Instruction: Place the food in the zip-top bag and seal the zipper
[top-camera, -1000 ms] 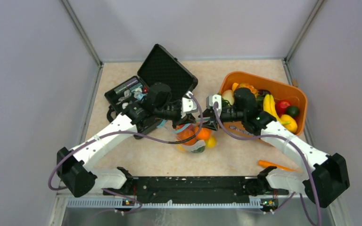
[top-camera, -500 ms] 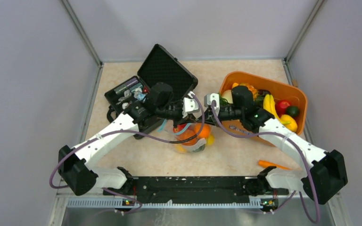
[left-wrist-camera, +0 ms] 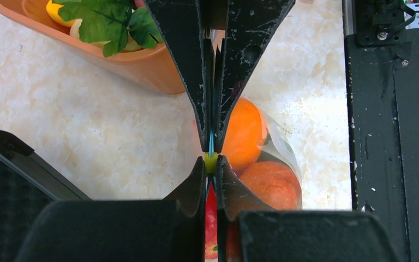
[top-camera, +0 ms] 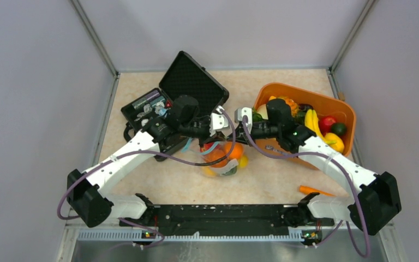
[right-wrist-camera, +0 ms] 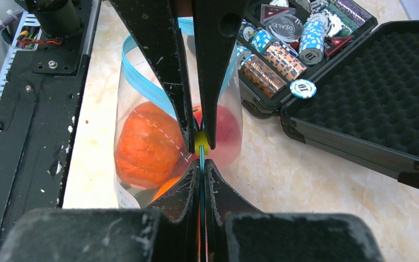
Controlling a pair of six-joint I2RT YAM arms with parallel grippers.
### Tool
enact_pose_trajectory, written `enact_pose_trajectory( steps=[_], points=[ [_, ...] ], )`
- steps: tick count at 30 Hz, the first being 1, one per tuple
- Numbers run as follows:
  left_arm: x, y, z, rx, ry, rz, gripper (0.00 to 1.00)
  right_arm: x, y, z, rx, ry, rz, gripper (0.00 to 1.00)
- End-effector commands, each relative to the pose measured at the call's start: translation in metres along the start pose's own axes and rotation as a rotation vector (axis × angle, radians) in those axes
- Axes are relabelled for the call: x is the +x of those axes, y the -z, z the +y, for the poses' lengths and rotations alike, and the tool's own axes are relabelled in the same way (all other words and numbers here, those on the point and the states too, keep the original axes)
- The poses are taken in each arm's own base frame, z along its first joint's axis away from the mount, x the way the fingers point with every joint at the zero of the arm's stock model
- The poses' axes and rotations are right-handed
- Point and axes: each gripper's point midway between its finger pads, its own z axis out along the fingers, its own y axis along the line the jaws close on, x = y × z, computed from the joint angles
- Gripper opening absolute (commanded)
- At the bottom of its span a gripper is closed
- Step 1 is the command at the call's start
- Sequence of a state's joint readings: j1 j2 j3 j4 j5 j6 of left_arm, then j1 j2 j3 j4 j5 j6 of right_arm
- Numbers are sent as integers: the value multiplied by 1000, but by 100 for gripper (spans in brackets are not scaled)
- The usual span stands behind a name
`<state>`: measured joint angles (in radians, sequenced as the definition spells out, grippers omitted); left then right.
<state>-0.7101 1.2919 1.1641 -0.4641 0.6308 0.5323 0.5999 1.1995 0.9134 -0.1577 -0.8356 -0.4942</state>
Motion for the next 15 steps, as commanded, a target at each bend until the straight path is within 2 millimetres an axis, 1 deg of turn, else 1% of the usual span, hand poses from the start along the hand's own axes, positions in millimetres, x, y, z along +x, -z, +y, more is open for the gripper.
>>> enact_pose_trajectory(
  steps=[1,5,9,15],
  points=[
    [9,20,6,-58,8,33,0,-26,3,-5,19,70,-52,0],
    [17,30,10,-86,18,43,0,-28,2,-6,24,71,-70,0],
    [23,35,12,-104,26,57,0,-29,5,-5,27,76,-68,0],
    [22,37,11,-110,35,46,0,-36,14,-3,60,101,-73,0]
  ],
)
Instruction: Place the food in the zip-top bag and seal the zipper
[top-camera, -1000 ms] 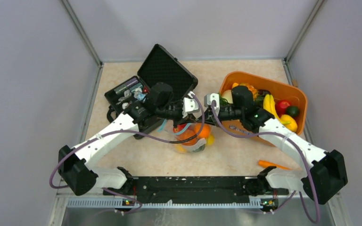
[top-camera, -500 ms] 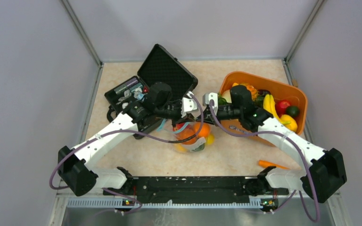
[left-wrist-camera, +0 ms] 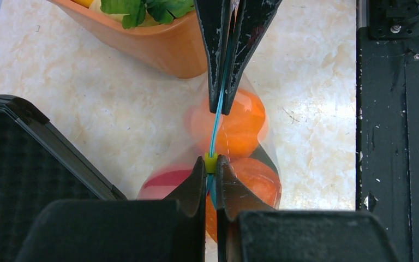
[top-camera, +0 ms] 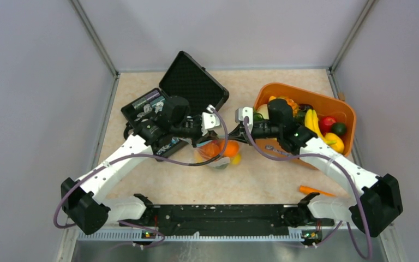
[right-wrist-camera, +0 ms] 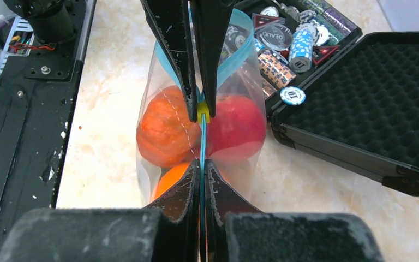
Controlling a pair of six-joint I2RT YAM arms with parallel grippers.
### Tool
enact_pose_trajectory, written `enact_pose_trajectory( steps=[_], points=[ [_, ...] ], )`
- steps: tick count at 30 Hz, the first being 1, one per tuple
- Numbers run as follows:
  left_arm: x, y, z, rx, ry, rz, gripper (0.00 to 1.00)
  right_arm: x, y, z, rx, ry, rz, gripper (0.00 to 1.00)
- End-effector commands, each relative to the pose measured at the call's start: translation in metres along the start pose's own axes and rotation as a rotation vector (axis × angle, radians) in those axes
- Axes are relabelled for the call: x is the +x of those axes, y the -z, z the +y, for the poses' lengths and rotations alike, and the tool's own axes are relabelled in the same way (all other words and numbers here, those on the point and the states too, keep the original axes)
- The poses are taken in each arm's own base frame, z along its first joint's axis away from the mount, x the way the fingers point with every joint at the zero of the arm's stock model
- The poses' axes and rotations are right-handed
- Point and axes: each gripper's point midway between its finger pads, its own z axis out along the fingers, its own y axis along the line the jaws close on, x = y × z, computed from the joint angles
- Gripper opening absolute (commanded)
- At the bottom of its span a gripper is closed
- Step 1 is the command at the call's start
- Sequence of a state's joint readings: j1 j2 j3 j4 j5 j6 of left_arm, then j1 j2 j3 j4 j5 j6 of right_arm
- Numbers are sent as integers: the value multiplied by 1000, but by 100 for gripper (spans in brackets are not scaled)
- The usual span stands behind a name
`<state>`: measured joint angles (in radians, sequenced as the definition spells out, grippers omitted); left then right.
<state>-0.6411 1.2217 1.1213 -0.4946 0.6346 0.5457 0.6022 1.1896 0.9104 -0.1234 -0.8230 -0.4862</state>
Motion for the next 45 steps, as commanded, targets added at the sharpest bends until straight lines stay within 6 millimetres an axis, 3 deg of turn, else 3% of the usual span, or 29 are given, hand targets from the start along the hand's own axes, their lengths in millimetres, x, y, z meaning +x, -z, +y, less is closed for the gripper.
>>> enact_pose_trajectory(
  steps=[1,17,33,40,41,43,45],
  points=[
    [10,14,5,-58,15,34,0,-30,14,1,37,80,-56,0],
    [20,29,8,-129,20,64,0,-18,18,-3,63,64,-19,0],
    [35,32,11,-162,39,103,0,-12,32,-12,108,48,-11,0],
    [20,24,8,-112,50,37,0,-12,30,-10,108,50,-42,0],
    [16,23,7,-99,50,19,0,-11,29,-8,96,43,-49,4],
    [6,21,5,-76,48,-18,0,-12,26,-4,64,30,-63,34],
    [0,18,2,-50,45,-52,0,-13,22,-2,41,24,-65,46]
  ],
)
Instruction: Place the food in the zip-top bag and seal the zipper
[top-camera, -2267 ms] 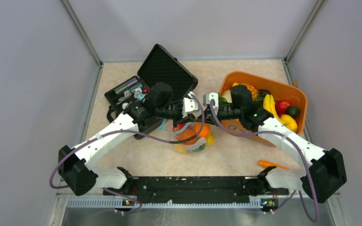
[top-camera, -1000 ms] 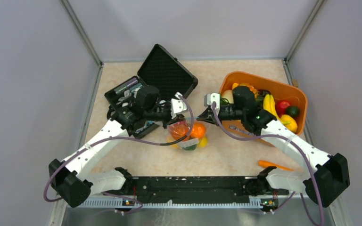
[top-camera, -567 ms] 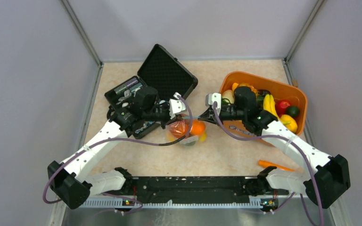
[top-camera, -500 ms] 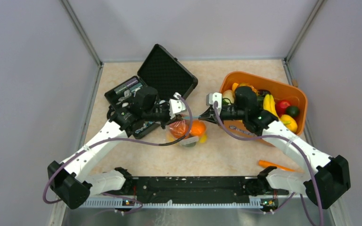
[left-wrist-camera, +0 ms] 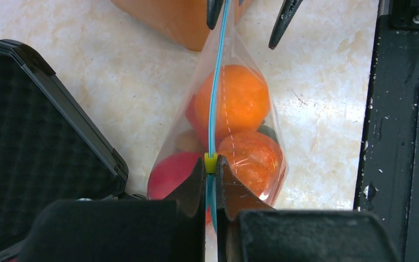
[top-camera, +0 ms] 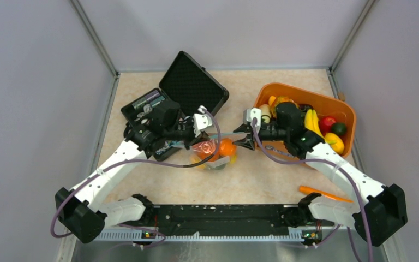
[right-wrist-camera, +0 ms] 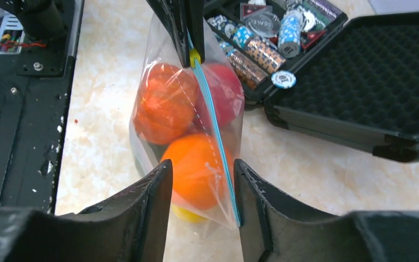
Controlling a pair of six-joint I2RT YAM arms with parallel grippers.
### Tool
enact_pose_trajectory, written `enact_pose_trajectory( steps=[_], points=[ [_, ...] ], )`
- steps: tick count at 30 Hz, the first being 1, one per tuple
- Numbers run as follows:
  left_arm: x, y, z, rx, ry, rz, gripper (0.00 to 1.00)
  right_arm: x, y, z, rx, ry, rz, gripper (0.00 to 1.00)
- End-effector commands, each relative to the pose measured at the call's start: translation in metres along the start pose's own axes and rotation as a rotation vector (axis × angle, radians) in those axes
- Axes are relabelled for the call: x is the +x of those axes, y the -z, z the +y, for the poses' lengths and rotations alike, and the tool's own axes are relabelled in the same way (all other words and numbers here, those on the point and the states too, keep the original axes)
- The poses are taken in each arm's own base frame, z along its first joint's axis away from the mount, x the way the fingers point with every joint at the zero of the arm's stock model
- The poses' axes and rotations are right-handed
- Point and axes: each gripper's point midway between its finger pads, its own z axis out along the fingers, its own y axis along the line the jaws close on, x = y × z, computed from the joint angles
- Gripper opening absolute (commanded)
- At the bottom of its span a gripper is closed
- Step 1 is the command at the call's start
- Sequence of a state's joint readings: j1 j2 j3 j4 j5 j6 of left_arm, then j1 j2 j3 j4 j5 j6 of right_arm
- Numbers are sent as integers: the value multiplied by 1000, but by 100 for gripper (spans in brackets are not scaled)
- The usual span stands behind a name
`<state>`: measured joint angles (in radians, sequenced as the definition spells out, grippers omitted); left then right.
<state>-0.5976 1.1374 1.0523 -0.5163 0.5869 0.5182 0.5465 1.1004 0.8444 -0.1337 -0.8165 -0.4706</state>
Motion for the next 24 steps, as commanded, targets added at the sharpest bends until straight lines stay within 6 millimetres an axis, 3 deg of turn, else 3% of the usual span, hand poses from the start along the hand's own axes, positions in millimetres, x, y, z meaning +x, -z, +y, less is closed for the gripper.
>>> enact_pose_trajectory(
  steps=[1,10,24],
  points=[
    [-23,-2,-1,37,-6,-99,0,-22,-2,0,-27,43,-69,49],
    [-35,-13,-10,121,-12,-132,0,-29,-21,-9,-20,62,-67,55],
    [-43,-20,-14,132,-29,-138,0,-31,-40,6,-131,74,-71,37]
  ],
)
